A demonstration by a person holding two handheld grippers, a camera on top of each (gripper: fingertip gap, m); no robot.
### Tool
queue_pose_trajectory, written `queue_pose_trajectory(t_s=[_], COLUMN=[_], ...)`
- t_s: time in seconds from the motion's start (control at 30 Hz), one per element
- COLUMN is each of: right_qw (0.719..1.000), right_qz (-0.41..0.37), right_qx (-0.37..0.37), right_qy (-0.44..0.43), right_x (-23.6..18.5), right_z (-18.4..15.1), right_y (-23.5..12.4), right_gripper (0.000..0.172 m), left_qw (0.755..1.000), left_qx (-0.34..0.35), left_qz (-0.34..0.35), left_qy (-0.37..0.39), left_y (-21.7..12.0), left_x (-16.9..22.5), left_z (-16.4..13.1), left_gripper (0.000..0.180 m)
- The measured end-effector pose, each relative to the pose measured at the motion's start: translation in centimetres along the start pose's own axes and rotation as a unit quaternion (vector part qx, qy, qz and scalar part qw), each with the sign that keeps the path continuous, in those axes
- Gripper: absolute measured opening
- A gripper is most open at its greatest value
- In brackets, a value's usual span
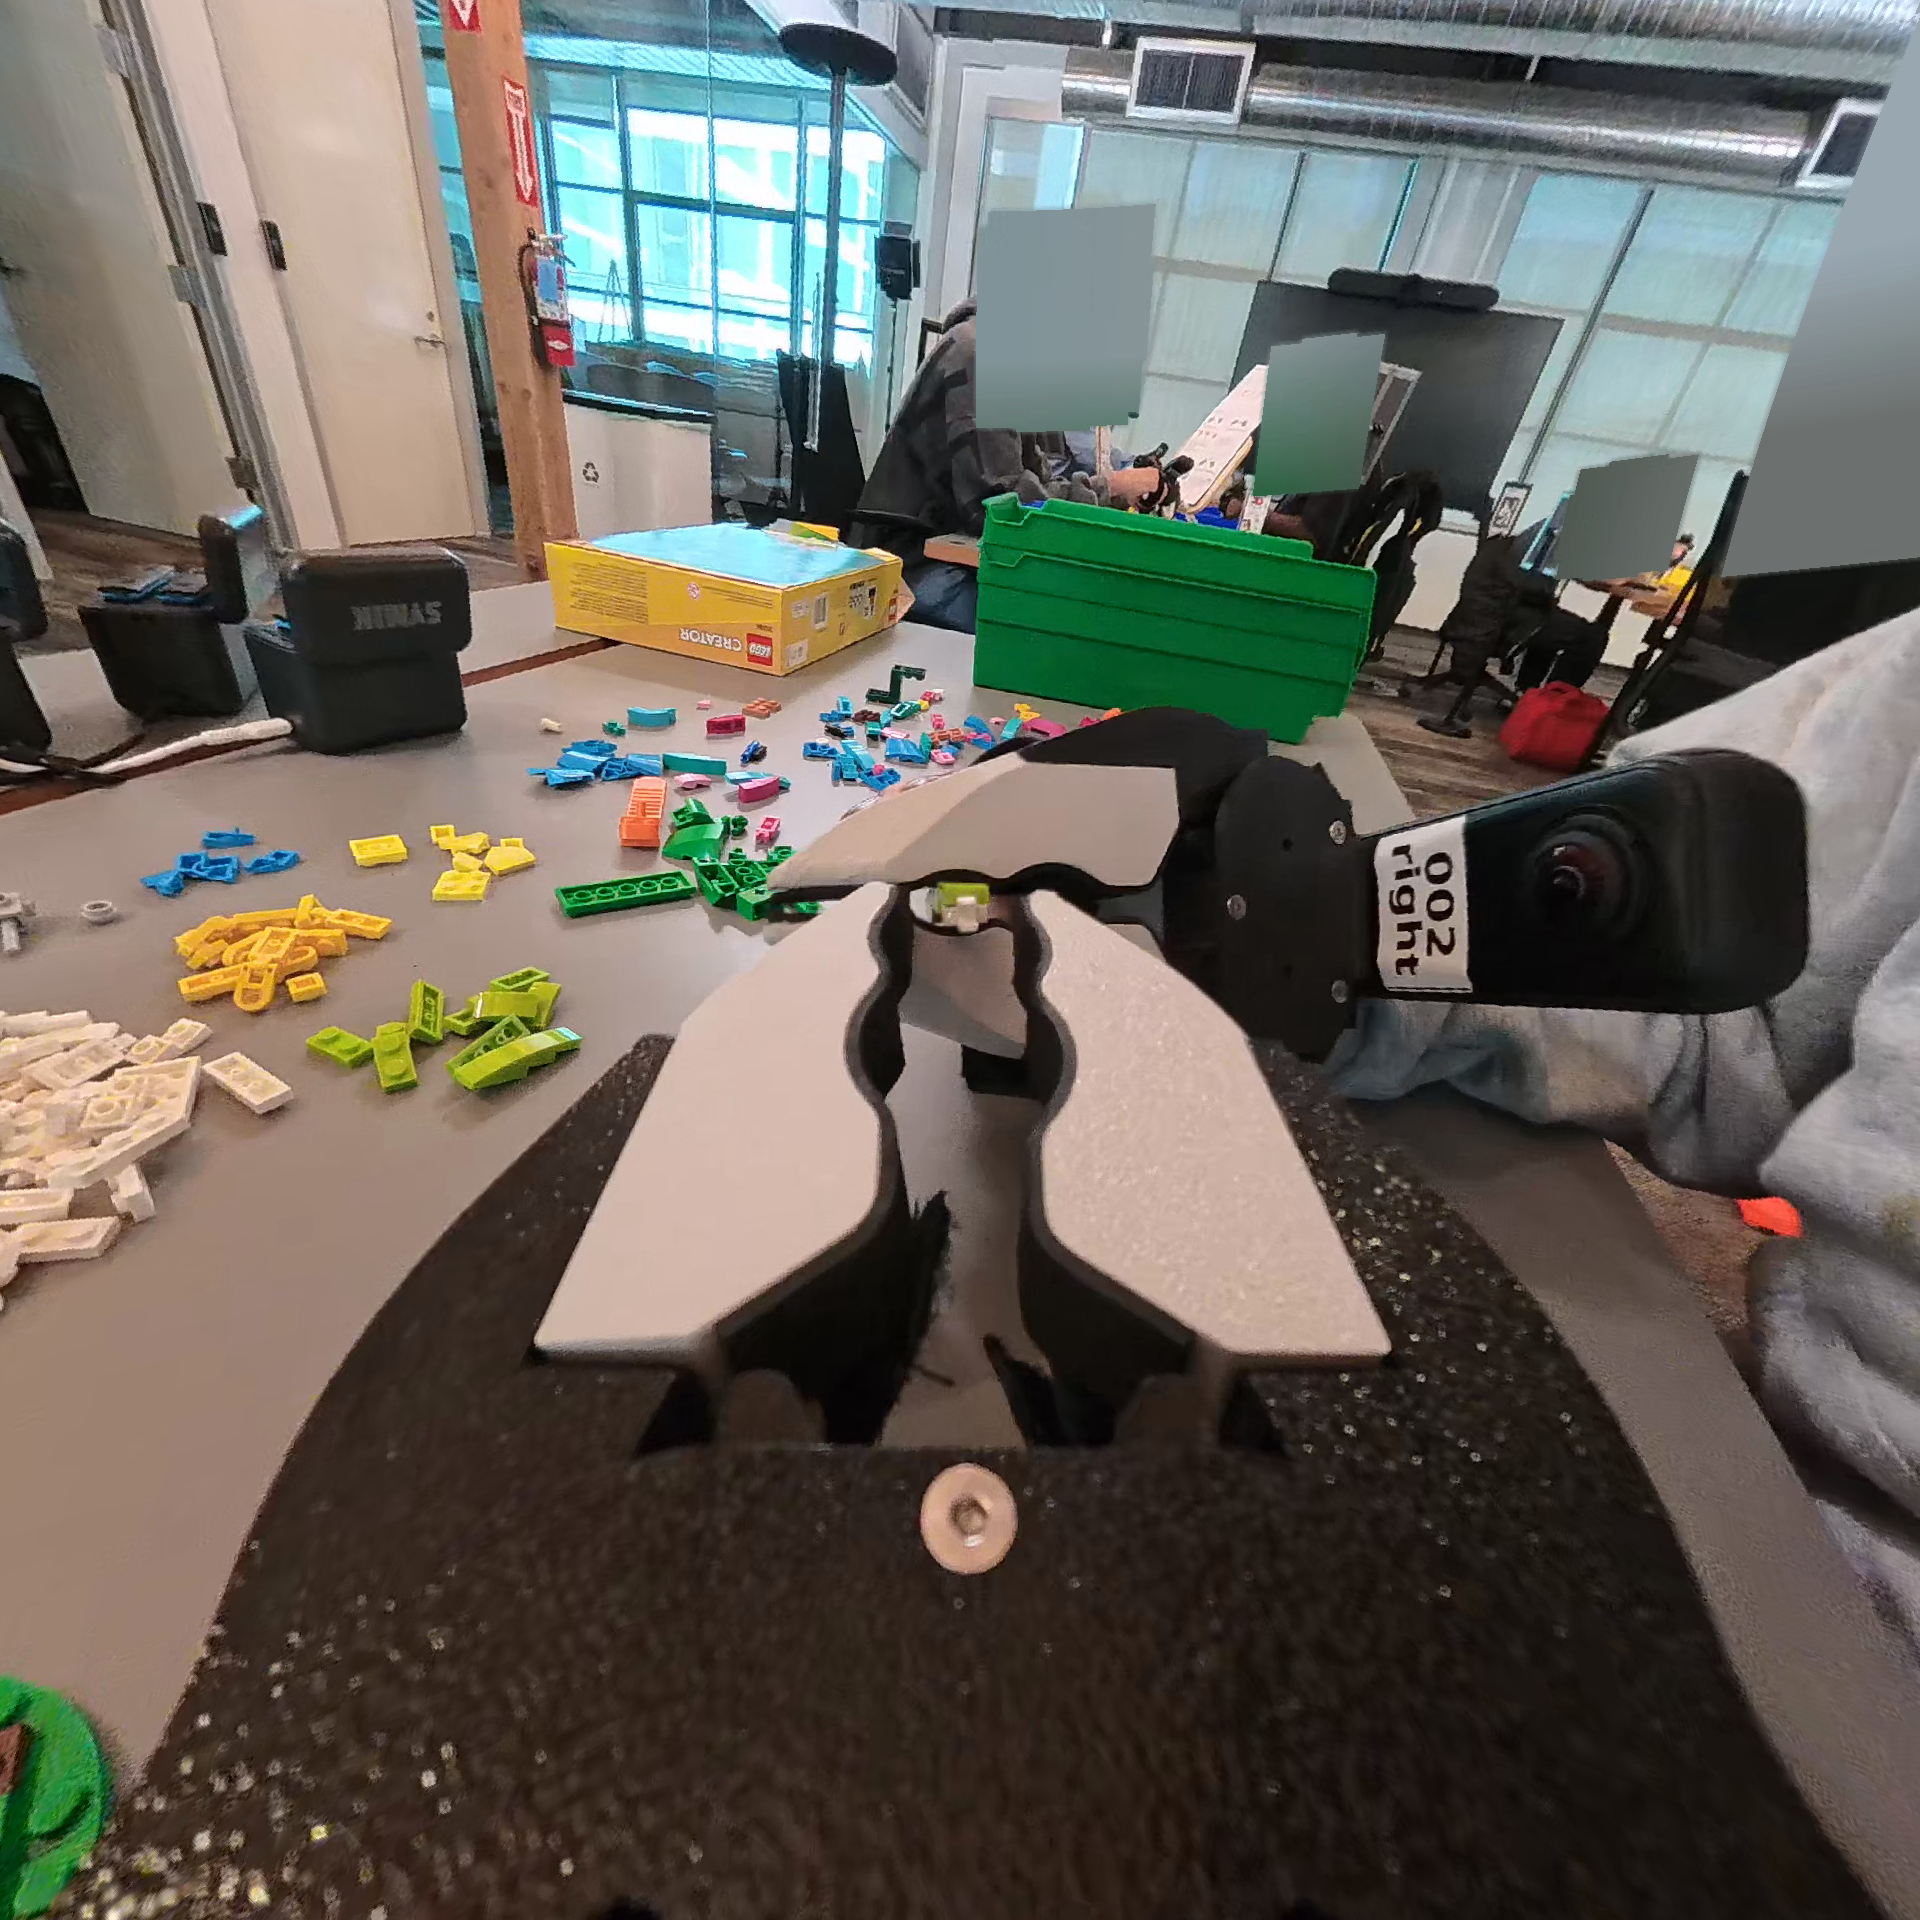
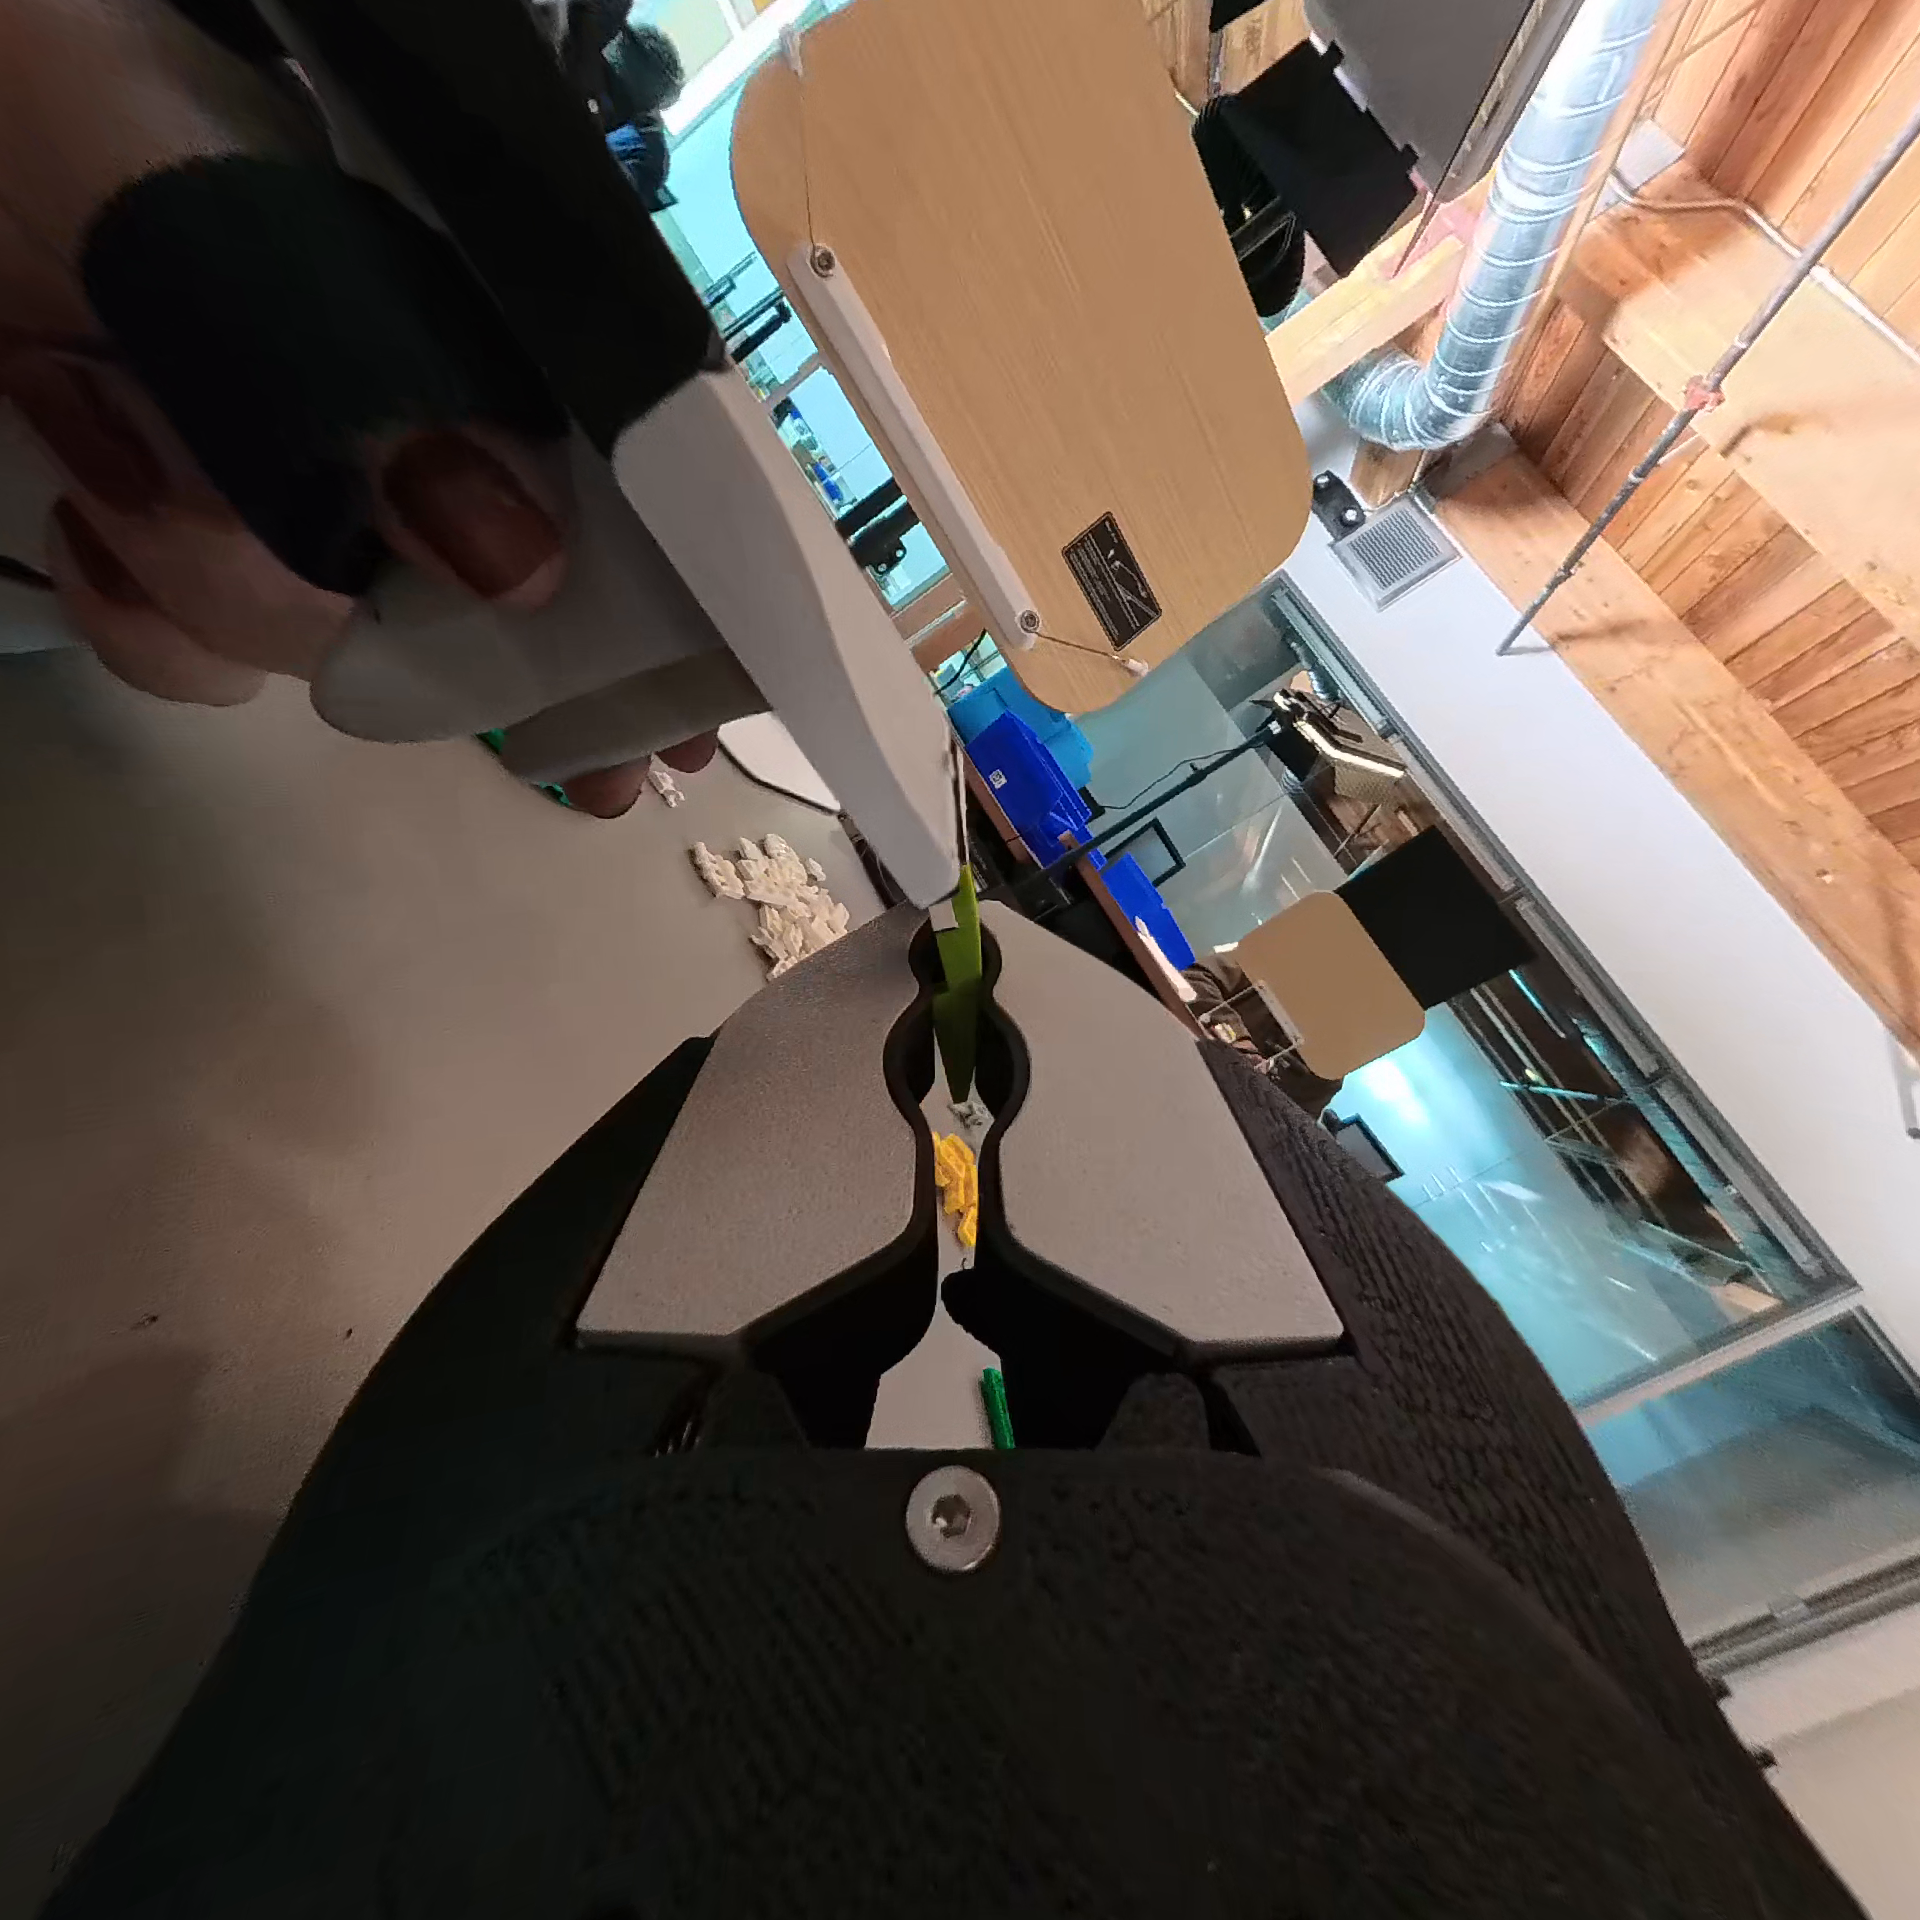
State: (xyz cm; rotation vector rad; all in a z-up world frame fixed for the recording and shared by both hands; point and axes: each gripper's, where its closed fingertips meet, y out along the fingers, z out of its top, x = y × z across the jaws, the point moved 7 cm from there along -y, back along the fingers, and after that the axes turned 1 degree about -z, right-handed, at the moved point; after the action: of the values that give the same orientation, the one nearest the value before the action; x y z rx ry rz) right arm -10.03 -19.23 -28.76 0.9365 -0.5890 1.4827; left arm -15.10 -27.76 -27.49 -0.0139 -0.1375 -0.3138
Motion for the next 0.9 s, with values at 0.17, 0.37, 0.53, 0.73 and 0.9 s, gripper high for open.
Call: queue_pose_trajectory(t_s=[0.17, 0.37, 0.53, 0.73, 0.9], right_qw=[1.0, 1.0, 0.999, 0.998, 0.997], right_qz=[0.004, -0.008, -0.005, 0.014, -0.002], right_qx=[0.004, -0.005, -0.017, -0.053, -0.073], right_qy=[-0.004, -0.018, -0.032, 0.036, 0.026], right_x=[-0.1, -0.1, -0.5, -0.5, -0.4], right_z=[0.1, 0.1, 0.0, -0.1, -0.3], right_y=[0.1, 0.3, 0.7, 1.3, 1.4], right_gripper=[0.001, 0.001, 0.001, 0.002, 0.002], left_qw=[1.0, 0.999, 0.997, 0.992, 0.992], left_qx=[-0.009, -0.013, -0.039, -0.063, -0.057], left_qz=[-0.002, 0.023, 0.05, 0.077, 0.088], left_qy=[0.013, 0.018, 0.051, 0.079, 0.075], left_y=[0.2, 0.2, 0.2, 0.1, 0.3], left_x=[0.3, 0.1, 0.0, -0.3, -0.4], left_z=[-0.1, -0.1, -0.3, -0.2, -0.5], left_gripper=[0.008, 0.008, 0.007, 0.007, 0.006])
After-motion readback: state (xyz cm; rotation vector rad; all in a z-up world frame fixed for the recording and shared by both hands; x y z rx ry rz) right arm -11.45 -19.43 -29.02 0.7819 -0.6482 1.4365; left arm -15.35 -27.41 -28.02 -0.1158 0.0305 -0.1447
